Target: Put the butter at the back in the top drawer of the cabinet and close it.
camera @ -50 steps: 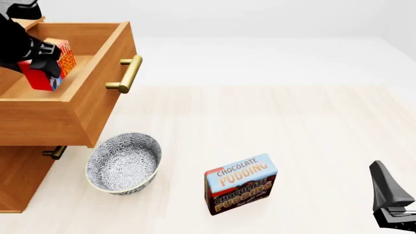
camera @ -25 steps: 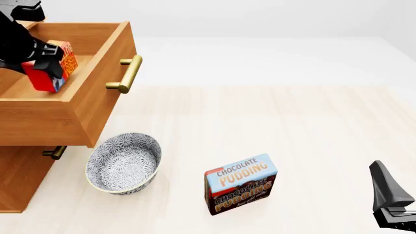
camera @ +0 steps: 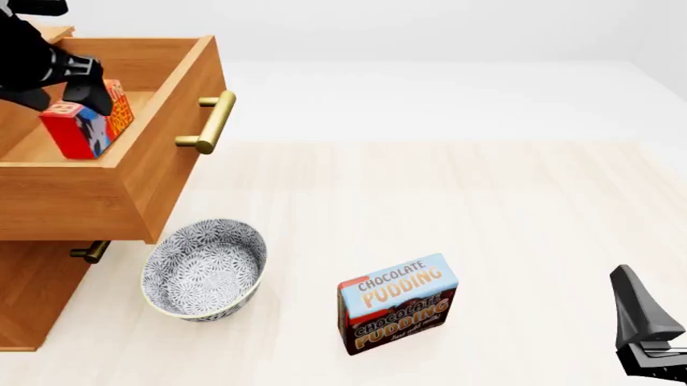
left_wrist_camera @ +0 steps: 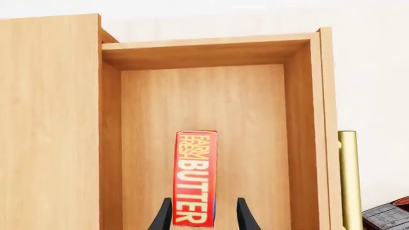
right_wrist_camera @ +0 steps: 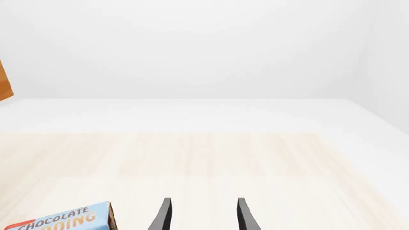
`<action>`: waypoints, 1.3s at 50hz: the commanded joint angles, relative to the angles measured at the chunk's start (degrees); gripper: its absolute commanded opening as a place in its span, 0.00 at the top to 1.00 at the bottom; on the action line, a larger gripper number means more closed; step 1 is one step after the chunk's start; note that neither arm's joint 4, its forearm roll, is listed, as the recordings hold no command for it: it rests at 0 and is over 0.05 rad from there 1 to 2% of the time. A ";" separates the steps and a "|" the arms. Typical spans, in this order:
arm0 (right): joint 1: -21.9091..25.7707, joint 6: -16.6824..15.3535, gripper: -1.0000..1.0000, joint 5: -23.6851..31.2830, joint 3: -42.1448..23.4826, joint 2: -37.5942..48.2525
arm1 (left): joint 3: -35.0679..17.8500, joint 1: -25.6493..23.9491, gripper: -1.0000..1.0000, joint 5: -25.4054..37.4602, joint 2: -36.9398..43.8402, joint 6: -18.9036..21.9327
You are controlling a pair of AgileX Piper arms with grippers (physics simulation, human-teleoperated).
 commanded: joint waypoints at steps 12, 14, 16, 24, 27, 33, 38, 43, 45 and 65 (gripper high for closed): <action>0.00 0.00 0.00 0.00 0.00 0.00 | -1.48 -4.76 0.00 0.00 -7.53 0.56; 0.00 0.00 0.00 0.00 0.00 0.00 | -1.64 -5.38 0.00 0.00 -8.99 1.18; 0.00 0.00 0.00 0.00 0.00 0.00 | -1.16 -5.97 0.00 0.00 -10.10 1.91; 0.00 0.00 0.00 0.00 0.00 0.00 | -2.98 -8.59 0.00 0.00 -12.50 2.92; 0.00 0.00 0.00 0.00 0.00 0.00 | -4.45 -10.28 0.00 0.00 -12.61 2.25; 0.00 0.00 0.00 0.00 0.00 0.00 | -8.40 -13.11 0.00 0.00 -13.30 1.81; 0.00 0.00 0.00 0.00 0.00 0.00 | -10.78 -15.74 0.00 0.00 -13.61 0.89; 0.00 0.00 0.00 0.00 0.00 0.00 | -12.29 -17.41 0.00 0.00 -14.02 0.37; 0.00 0.00 0.00 0.00 0.00 0.00 | -13.55 -18.45 0.00 0.00 -13.95 0.30; 0.00 0.00 0.00 0.00 0.00 0.00 | -18.86 -28.49 0.00 0.00 -10.80 -2.25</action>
